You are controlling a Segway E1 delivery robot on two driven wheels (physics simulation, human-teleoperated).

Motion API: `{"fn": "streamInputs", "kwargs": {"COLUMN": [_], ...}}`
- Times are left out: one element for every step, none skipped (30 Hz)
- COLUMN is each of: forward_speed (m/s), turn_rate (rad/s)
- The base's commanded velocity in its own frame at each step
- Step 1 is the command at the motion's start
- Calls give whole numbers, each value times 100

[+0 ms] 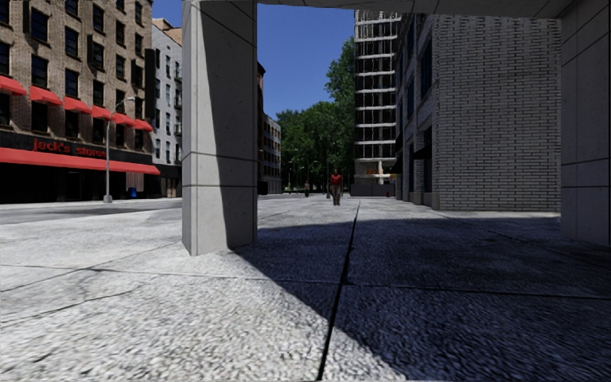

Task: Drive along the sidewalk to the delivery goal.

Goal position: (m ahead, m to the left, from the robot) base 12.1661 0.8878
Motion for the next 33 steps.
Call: {"fn": "streamInputs", "kwargs": {"forward_speed": [200, 200, 200, 200, 200, 200, 200, 200, 200, 200, 200, 200, 200, 200, 200, 200, 200, 200, 200, 200, 200, 200, 200, 200, 200, 200, 200, 200, 200, 200, 200, 200, 200], "turn_rate": [0, 0, 0, 0, 0, 0, 0, 0, 0, 0, 0, 0, 0, 0, 0, 0, 0, 0, 0, 0, 0, 0, 0, 0, 0, 0, 0, 0, 0, 0, 0, 0, 0]}}
